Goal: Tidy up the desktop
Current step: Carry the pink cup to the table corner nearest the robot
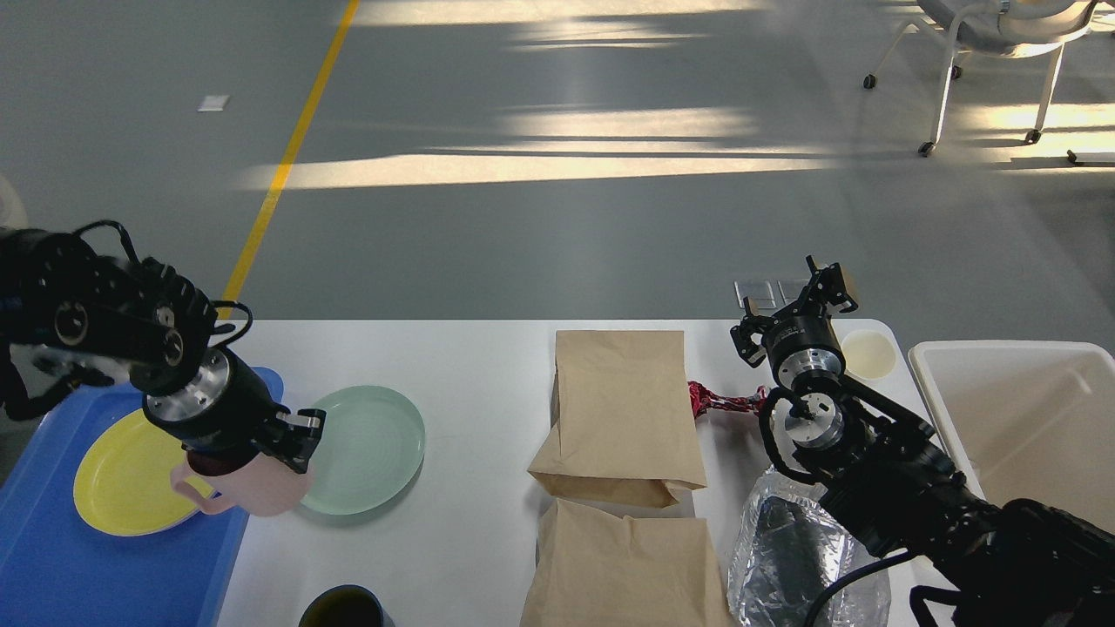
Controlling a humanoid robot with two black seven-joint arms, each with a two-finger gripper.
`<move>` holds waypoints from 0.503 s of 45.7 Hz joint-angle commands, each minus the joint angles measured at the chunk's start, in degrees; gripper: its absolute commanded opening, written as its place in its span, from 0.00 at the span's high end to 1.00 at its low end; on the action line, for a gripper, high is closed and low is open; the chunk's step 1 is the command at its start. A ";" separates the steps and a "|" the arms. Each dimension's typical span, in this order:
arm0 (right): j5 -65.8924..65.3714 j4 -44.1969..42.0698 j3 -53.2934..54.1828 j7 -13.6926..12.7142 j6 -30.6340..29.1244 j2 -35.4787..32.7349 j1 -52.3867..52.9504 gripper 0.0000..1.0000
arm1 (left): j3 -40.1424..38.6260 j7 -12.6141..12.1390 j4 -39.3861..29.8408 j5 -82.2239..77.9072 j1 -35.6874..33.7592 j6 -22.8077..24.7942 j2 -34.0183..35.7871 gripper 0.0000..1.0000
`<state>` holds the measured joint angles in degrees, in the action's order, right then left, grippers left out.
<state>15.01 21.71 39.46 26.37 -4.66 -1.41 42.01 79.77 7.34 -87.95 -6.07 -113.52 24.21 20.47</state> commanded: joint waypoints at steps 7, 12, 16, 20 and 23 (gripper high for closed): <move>0.02 0.00 0.00 0.00 0.00 0.00 0.00 0.00 | -0.41 -1.45 4.53 -0.79 -18.48 26.83 6.07 1.00; 0.02 0.00 0.00 0.00 0.00 0.00 0.00 0.00 | -0.58 -1.46 8.23 -0.79 -24.99 30.79 7.39 1.00; -0.07 0.08 0.00 0.00 0.00 0.00 0.00 0.00 | -0.76 -1.63 11.04 -0.79 -28.94 30.79 7.83 1.00; 0.02 0.09 0.00 0.00 0.00 0.00 0.00 0.00 | -0.76 -2.07 13.32 -0.79 -32.81 30.79 9.06 1.00; 0.02 0.09 0.00 0.00 0.00 0.00 0.00 0.00 | -0.85 -2.42 14.73 -0.79 -35.27 30.79 9.68 1.00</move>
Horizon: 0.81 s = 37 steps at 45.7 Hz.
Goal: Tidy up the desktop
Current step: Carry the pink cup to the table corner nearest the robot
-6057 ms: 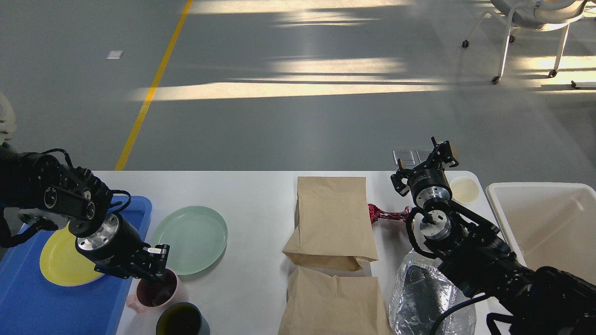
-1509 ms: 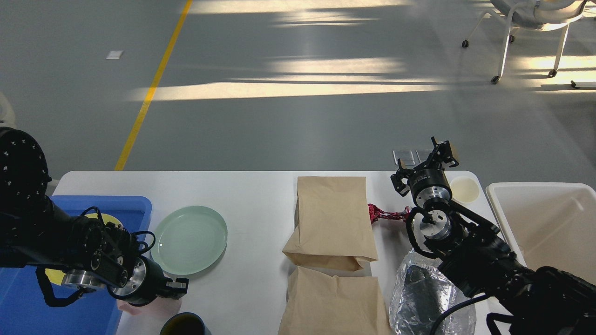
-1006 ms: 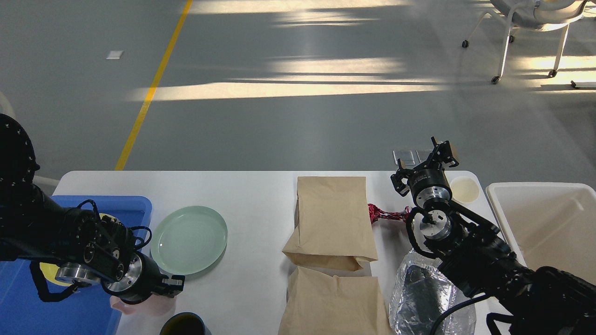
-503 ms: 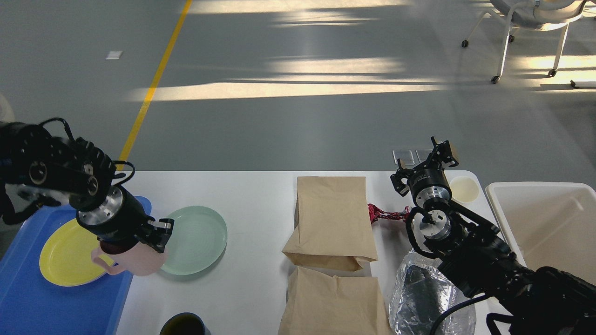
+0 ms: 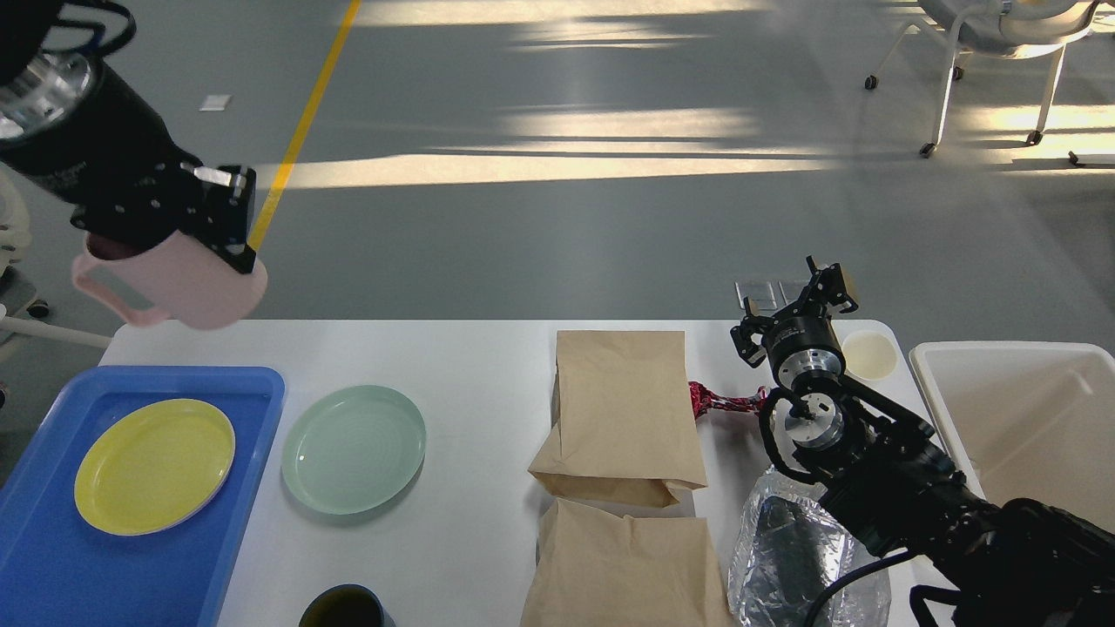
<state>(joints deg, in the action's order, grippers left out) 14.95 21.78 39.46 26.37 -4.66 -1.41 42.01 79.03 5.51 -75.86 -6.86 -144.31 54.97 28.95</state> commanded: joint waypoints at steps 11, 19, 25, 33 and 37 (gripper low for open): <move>0.08 0.02 0.00 0.00 0.00 0.00 0.00 0.00 | -0.20 -1.81 4.40 -0.18 -6.86 0.03 2.17 1.00; 0.08 0.02 0.00 0.00 0.00 0.00 0.09 0.00 | 1.91 -1.81 4.40 -1.32 -3.88 0.03 2.26 1.00; 0.08 0.02 0.00 0.00 0.00 0.00 0.09 0.00 | 4.63 -1.73 4.40 -1.84 0.86 0.03 2.43 1.00; -0.01 0.02 0.00 0.00 0.00 0.00 0.00 0.00 | 7.27 -1.55 4.05 -3.60 11.05 0.03 3.66 1.00; -0.01 0.02 0.00 0.00 0.00 0.00 0.00 0.00 | 7.45 -1.64 3.87 -4.83 15.72 0.03 6.12 1.00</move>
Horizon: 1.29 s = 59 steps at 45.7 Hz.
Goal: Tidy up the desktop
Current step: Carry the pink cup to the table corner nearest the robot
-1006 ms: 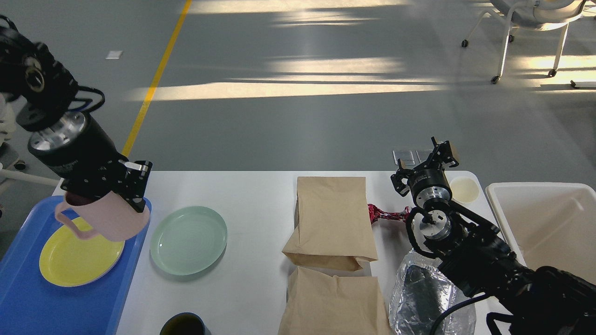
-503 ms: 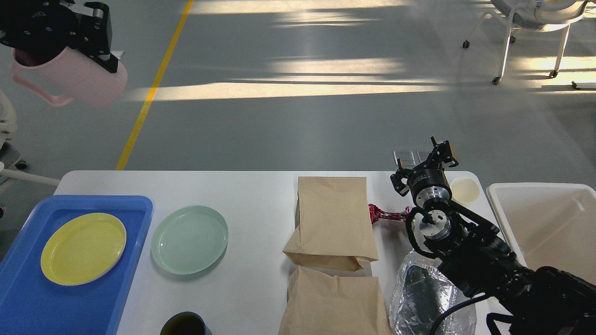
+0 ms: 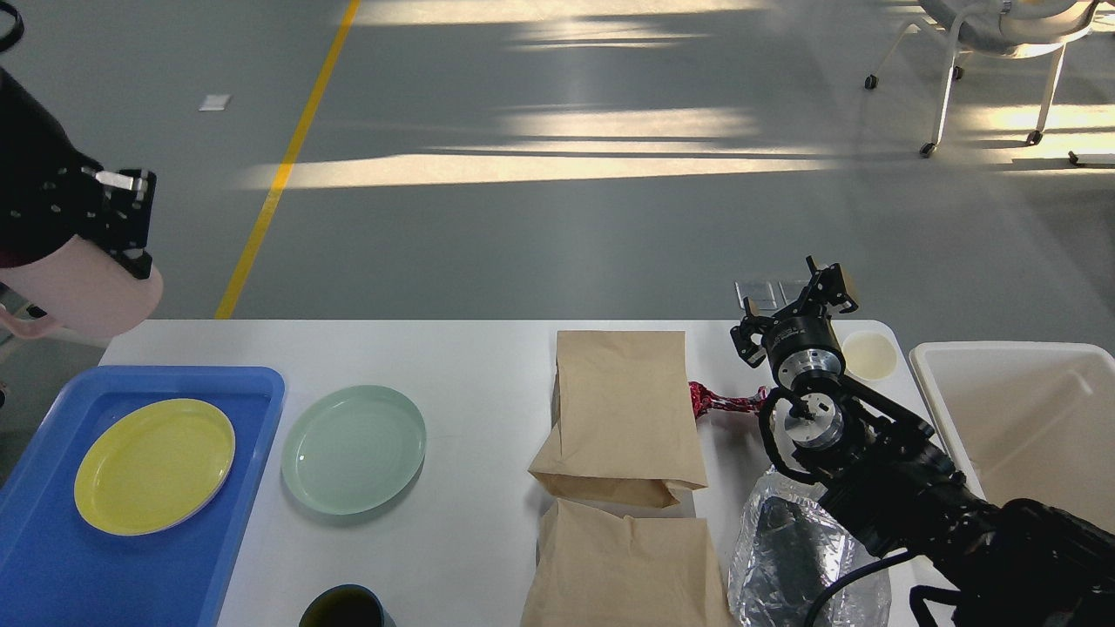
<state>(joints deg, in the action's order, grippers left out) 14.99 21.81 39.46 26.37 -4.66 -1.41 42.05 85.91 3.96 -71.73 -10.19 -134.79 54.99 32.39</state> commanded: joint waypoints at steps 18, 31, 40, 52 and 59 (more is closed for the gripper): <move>-0.04 -0.02 0.00 0.00 0.00 0.00 -0.03 0.00 | 0.40 0.08 0.01 -7.39 22.72 -14.46 15.51 1.00; -0.04 -0.02 0.00 0.00 0.00 0.00 -0.03 0.00 | -0.31 0.78 0.36 -6.86 32.83 -33.01 18.85 1.00; -0.04 -0.02 0.00 0.00 0.00 0.00 -0.03 0.00 | -3.29 0.69 2.38 -6.42 40.47 -38.82 19.20 1.00; -0.04 -0.02 0.00 0.00 0.00 0.00 -0.03 0.00 | -15.16 -0.18 4.49 -6.51 54.98 -45.67 20.96 1.00; -0.04 -0.02 0.00 0.00 0.00 0.00 -0.03 0.00 | -15.77 -0.18 4.84 -6.51 57.70 -46.73 21.58 1.00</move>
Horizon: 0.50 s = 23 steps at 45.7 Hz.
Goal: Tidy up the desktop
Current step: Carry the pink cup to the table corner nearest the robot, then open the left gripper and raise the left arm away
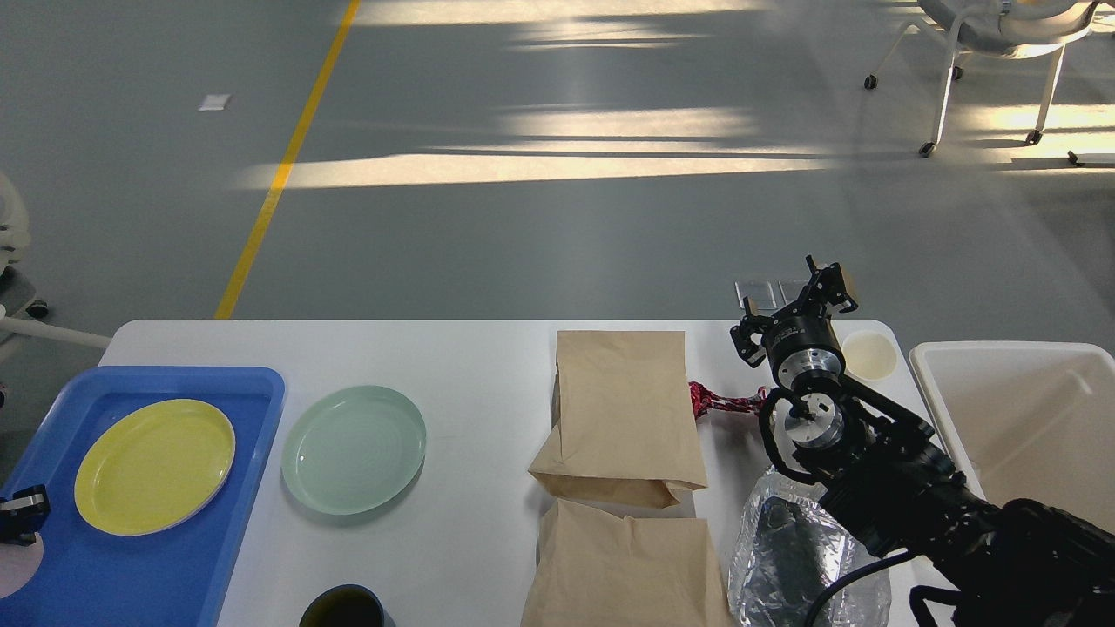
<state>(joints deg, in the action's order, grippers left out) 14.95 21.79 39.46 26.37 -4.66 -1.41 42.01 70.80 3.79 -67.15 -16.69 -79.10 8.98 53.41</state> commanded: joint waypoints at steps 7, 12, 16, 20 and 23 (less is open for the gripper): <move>-0.01 0.00 0.00 0.00 0.00 0.00 0.01 0.00 | -1.27 -0.01 0.26 -0.01 3.42 -0.80 0.91 1.00; -0.01 -0.08 0.00 0.00 0.00 0.00 0.01 0.00 | -1.98 -0.01 0.26 -0.01 4.04 -0.89 1.00 0.99; 0.08 -0.08 0.00 0.00 0.00 0.00 0.01 0.00 | -2.06 -0.01 0.26 -0.01 4.04 -0.89 0.91 0.96; -0.01 -0.08 0.00 0.00 0.00 0.00 0.01 0.00 | -2.07 -0.02 0.26 -0.01 4.13 -0.98 0.82 0.95; 0.08 -0.08 0.00 0.00 0.00 0.00 0.01 0.00 | -2.07 -0.01 0.26 -0.01 4.22 -0.98 0.65 0.93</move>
<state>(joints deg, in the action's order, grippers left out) 14.98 21.73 39.46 26.37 -4.66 -1.41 42.01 68.75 3.78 -66.87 -16.70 -74.99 8.04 54.26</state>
